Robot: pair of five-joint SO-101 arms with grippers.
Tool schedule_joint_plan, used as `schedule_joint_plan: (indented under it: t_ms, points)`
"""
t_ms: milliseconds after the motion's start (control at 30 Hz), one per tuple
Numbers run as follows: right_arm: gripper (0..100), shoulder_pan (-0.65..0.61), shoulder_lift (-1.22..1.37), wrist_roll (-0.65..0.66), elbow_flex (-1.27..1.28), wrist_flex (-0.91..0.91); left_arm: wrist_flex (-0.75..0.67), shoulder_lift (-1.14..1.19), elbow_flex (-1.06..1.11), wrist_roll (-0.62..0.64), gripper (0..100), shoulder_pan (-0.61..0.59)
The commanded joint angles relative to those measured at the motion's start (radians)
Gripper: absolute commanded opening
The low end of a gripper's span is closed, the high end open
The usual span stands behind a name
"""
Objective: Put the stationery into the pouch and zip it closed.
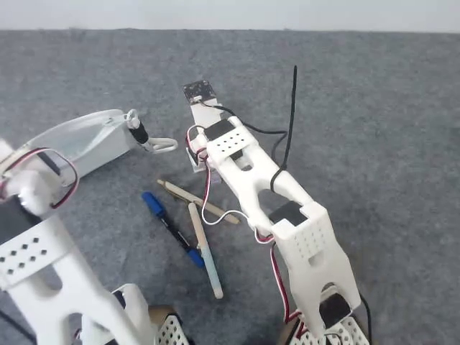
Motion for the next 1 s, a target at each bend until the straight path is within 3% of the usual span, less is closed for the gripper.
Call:
schedule_joint_plan:
  t_ms: [0, 967]
  points:
    - [1.1, -0.012, -0.007, -0.008, -0.031, 0.018, -0.029, 0.006, 0.001, 0.012, 1, -0.003]
    - [0.6, -0.061, -0.415, -0.006, -0.049, 0.47, -0.028, 0.006, 0.018, 0.012, 1, 0.04]
